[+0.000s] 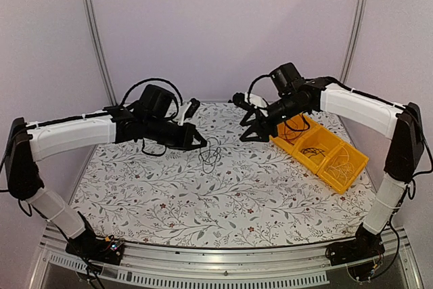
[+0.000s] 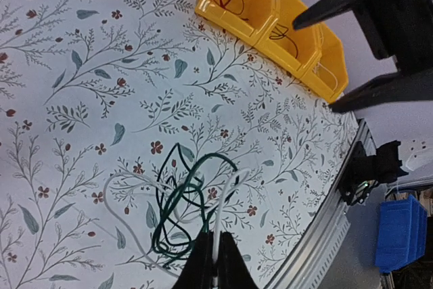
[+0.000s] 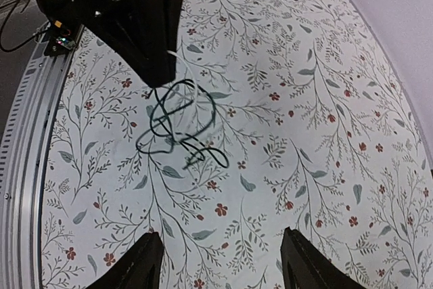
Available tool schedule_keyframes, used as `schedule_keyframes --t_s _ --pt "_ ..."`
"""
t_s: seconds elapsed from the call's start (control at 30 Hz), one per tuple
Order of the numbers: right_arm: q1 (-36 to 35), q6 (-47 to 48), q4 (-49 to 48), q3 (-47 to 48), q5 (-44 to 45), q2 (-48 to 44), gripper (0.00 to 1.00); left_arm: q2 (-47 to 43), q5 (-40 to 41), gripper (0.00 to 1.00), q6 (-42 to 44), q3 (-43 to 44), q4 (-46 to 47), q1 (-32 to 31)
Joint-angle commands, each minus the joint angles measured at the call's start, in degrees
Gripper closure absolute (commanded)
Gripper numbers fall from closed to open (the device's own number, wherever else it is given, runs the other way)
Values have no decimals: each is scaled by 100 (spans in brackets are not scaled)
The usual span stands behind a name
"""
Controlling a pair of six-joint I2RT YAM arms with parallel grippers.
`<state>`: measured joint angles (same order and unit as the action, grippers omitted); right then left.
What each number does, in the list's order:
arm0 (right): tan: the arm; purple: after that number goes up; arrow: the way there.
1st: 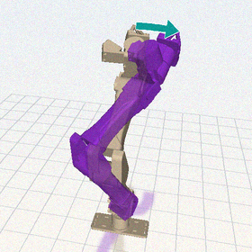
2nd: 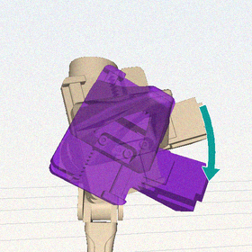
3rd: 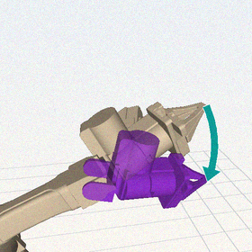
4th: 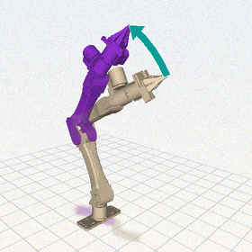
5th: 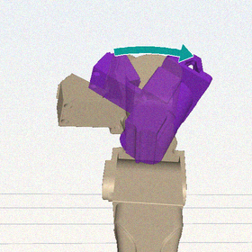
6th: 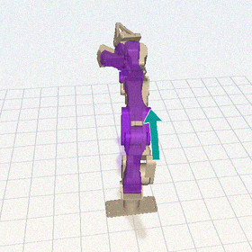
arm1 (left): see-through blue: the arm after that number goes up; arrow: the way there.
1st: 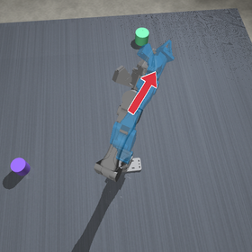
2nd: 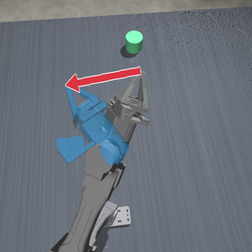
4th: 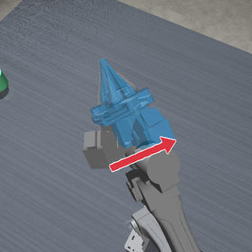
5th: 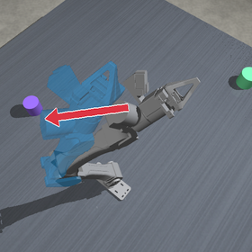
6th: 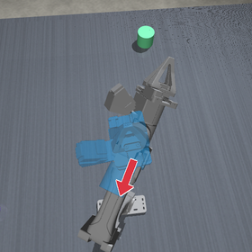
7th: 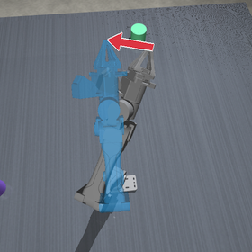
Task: Untangle the cables
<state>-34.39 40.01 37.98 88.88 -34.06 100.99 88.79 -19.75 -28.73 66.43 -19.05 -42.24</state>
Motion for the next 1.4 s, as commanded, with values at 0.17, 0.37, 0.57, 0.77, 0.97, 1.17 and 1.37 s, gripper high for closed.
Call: schedule_keyframes --t_s 0.17,0.37,0.57,0.77,0.97,1.17,1.37 --pt "-947 -606 -719 1341 -640 1266 32 -469 -177 100 -141 -184 606 116" --pt "-973 -1574 -1185 1641 -428 1836 36 -662 -178 100 -175 -140 557 119" --pt "-929 -2009 -1358 1448 -897 1976 100 -981 55 100 -210 -230 426 119" --pt "-859 -1828 -1287 1363 -776 1691 100 -1142 237 100 -211 -329 355 127" --pt "-797 -1443 -1066 1344 -658 1343 71 -1046 219 100 -167 -263 424 135" --pt "-805 -1265 -1007 1406 -610 1138 49 -893 96 100 -146 -224 515 135" --pt "-837 -1060 -684 1506 -1006 1160 45 -773 34 100 -57 -128 493 145"
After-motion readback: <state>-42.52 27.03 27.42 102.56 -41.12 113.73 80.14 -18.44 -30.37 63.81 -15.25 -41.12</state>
